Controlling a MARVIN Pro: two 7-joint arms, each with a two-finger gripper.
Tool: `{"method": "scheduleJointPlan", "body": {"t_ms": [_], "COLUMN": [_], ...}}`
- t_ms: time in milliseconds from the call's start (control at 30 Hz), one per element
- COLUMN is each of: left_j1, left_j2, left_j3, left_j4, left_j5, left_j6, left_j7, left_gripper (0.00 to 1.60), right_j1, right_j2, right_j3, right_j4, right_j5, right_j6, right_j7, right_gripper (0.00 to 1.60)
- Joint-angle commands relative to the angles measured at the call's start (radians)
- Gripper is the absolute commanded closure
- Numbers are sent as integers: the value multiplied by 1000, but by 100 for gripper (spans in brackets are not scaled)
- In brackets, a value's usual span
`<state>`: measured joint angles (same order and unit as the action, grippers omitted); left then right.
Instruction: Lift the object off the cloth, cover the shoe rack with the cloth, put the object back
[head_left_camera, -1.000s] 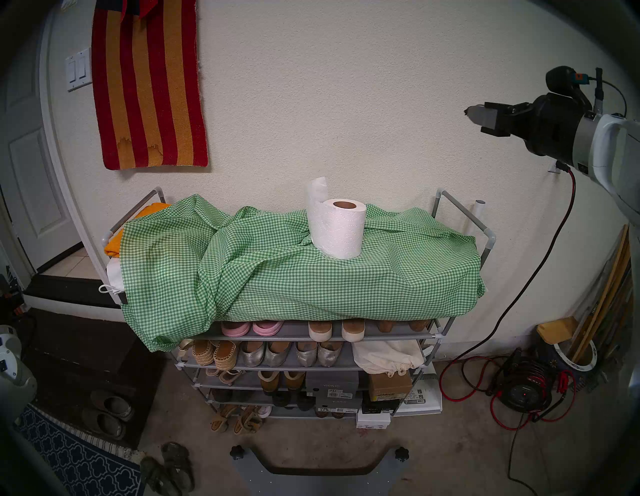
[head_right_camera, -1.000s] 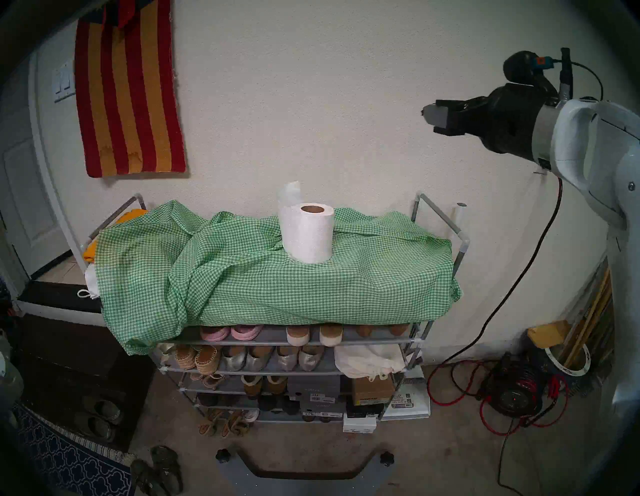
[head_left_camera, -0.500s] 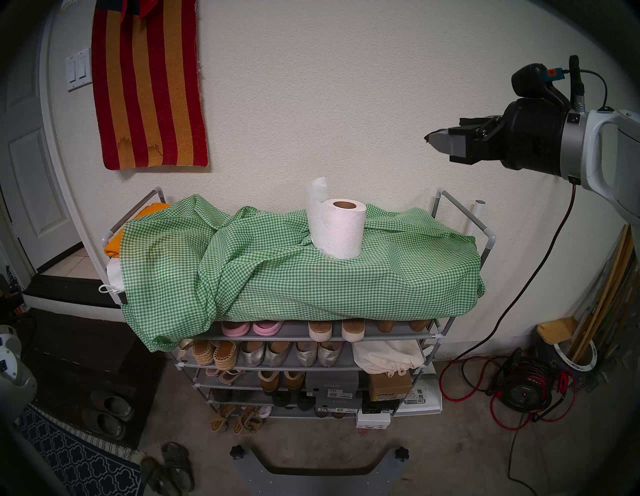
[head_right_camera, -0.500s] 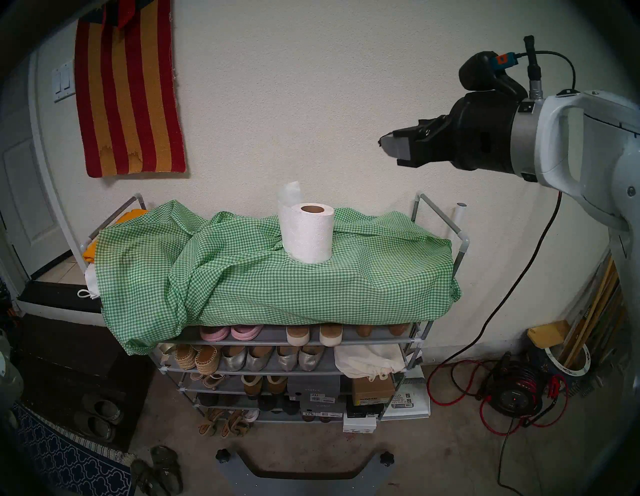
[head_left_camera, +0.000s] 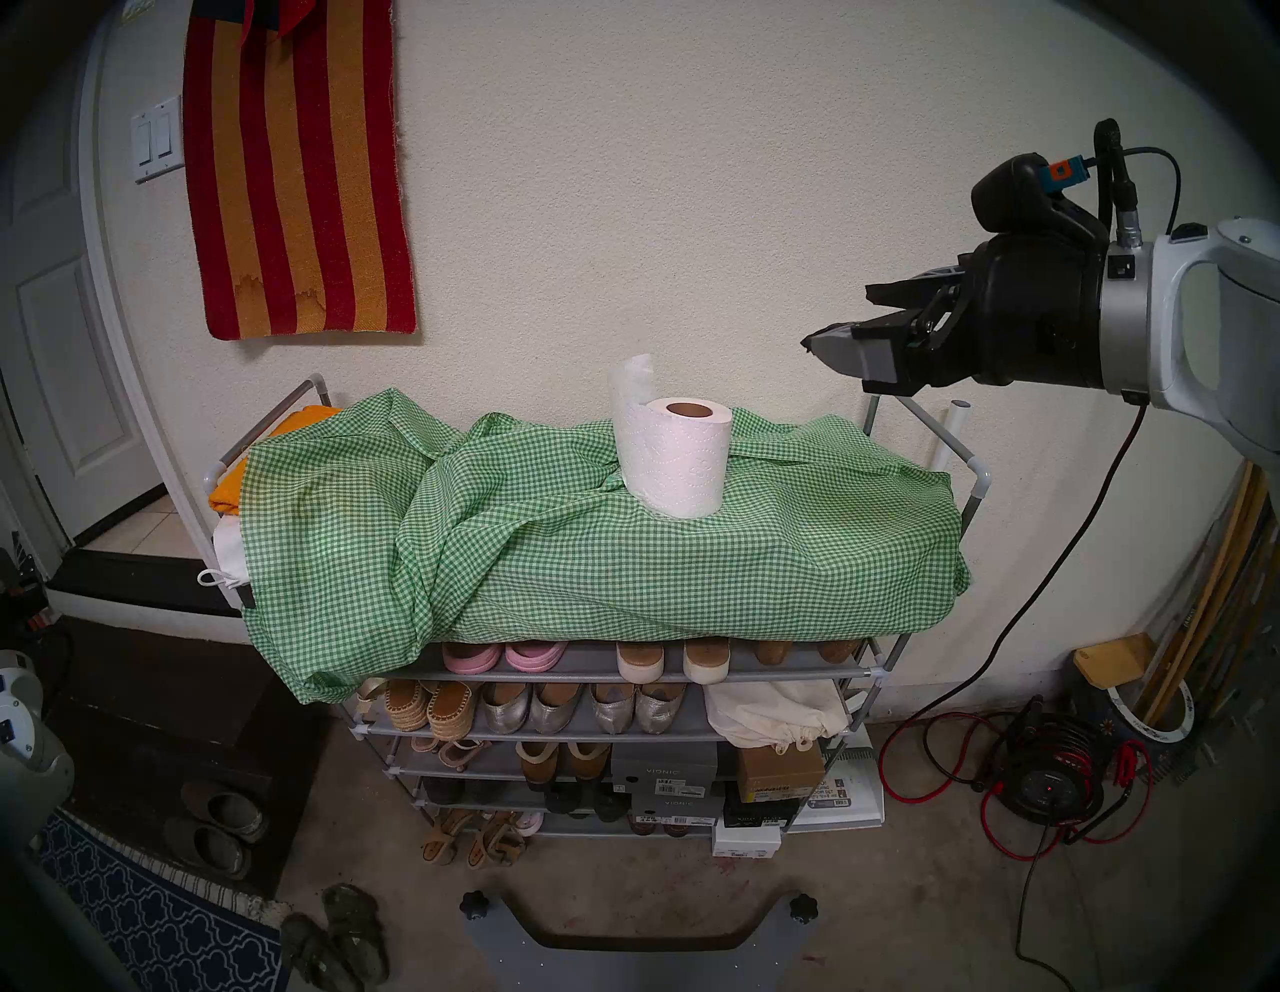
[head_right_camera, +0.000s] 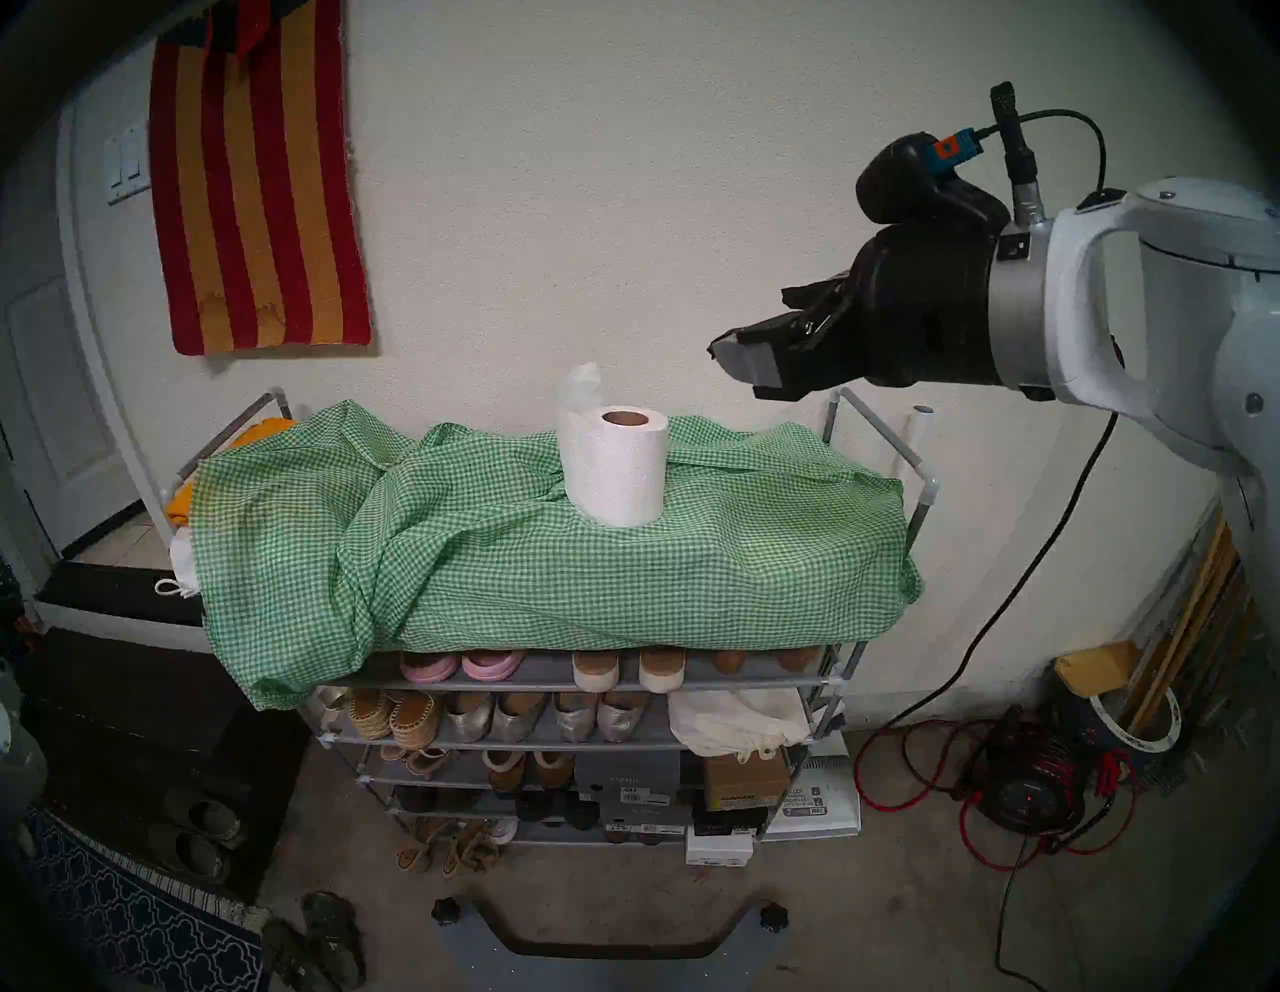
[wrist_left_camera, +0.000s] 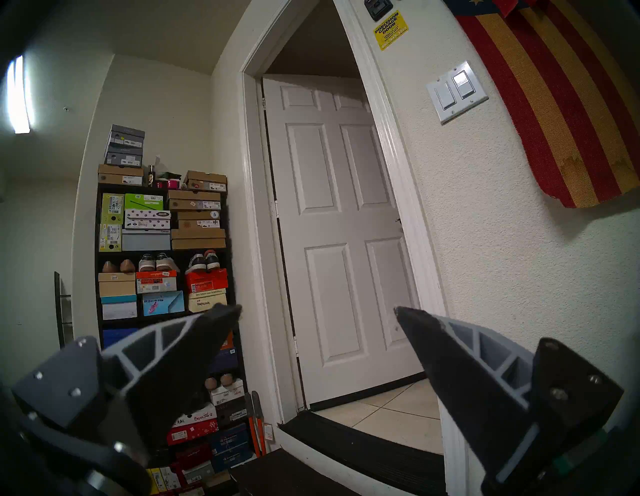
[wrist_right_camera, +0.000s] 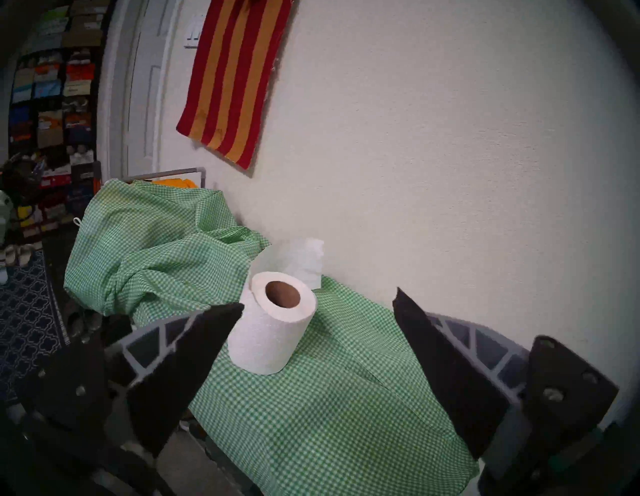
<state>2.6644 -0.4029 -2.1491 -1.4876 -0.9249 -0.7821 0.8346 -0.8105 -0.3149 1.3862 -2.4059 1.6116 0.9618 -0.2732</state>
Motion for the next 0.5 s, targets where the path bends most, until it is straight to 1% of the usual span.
{"method": "scheduleJointPlan", "body": {"t_ms": [0,67,167,333,467], "left_j1": [0,0,0,0,0], "left_j2": [1,1,1,1,1], "left_j3": [0,0,0,0,0], "left_j4": [0,0,0,0,0], "left_j5": [1,0,0,0,0], "left_j6": [0,0,0,0,0], "left_j7": [-1,-1,-1,0,0], "left_gripper": [0,0,0,0,0], "right_j1": [92,114,127,171,189], "right_j2": [-6,-17,-25,-61,-79], "right_j3": [-33,-52,-64,-96,-114], "right_j4": [21,29,36,62,74], "right_j5": [-2,-2,-3,-7,-9], "right_j6": [-2,-2,-2,-2,-2], "right_j7": [28,41,48,63,70], "right_gripper": [0,0,0,0,0]}}
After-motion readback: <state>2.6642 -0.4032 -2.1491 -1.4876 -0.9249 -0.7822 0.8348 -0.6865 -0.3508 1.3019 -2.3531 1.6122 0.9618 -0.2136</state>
